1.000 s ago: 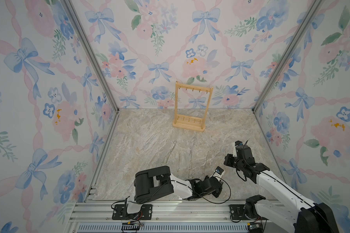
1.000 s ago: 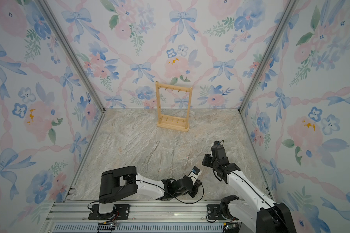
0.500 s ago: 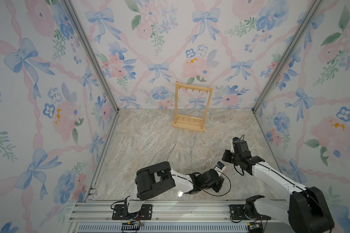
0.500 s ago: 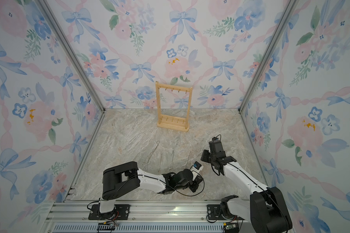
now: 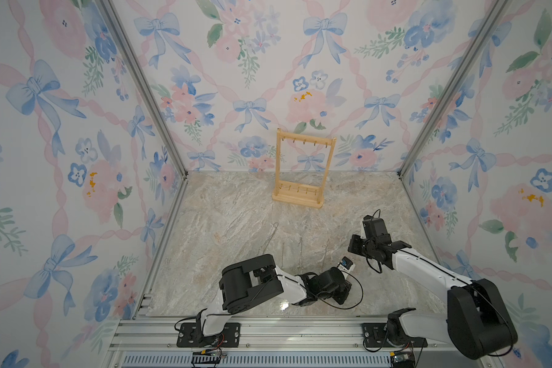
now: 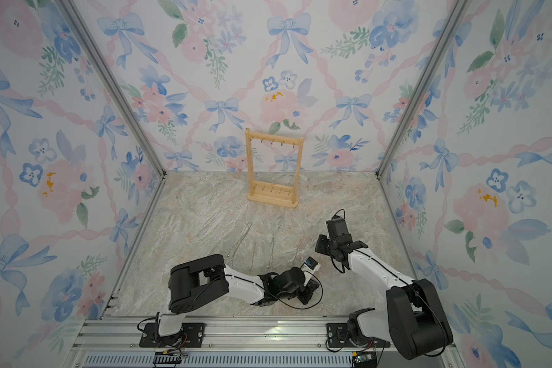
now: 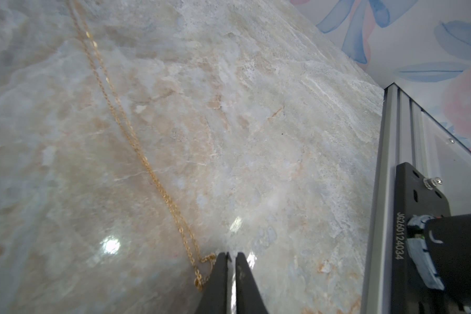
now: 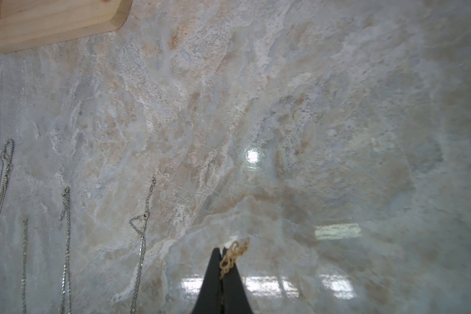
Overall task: Take the necklace off the jewelry display stand
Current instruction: Place the necklace at the center of the board.
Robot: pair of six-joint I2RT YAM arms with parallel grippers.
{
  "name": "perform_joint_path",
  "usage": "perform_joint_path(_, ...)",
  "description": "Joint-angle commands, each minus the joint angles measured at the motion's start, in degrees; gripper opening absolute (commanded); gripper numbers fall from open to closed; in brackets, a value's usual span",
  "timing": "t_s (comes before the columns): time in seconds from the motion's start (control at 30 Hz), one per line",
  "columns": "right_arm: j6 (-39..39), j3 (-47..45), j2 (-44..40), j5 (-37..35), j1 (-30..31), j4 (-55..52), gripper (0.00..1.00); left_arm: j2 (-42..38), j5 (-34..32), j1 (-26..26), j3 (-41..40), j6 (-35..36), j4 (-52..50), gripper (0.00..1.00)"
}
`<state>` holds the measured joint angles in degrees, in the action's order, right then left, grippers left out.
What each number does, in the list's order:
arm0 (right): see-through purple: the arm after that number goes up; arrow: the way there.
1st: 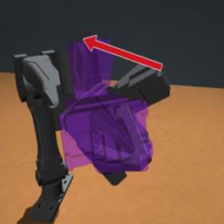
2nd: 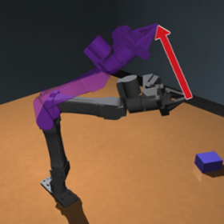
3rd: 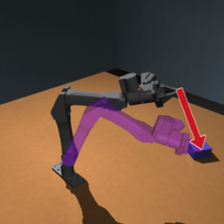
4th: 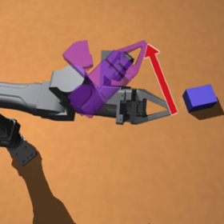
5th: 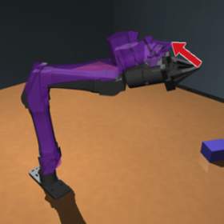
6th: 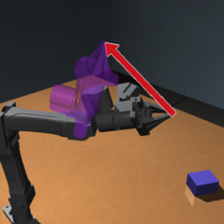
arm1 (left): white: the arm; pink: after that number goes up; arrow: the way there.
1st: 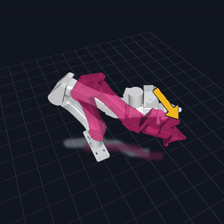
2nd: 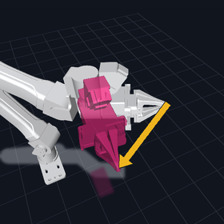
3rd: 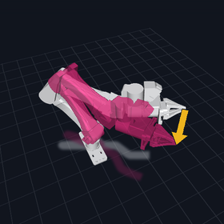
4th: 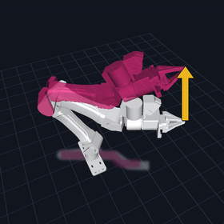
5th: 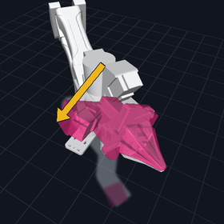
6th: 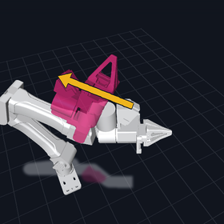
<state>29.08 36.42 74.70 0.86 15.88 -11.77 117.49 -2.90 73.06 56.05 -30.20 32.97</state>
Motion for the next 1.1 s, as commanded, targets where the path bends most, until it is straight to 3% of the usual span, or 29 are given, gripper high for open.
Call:
perform_joint_path(0.0, -0.6, 2.0, 2.0, 0.4, -0.9, -0.4, 0.06, 1.3, 0.5, -0.4, -0.8, -0.7, -1.2, 0.11)
perform_joint_path(0.53, -0.9, 5.7, 9.0, 0.5, -2.0, -1.2, 0.15, 0.3, -0.2, 0.4, -3.6, -1.9, -1.2, 0.09)
perform_joint_path(1.07, -0.8, 8.1, 10.5, 0.0, -3.7, -1.2, 0.21, 0.1, -1.1, 1.8, -5.1, -2.8, -1.1, 0.09)
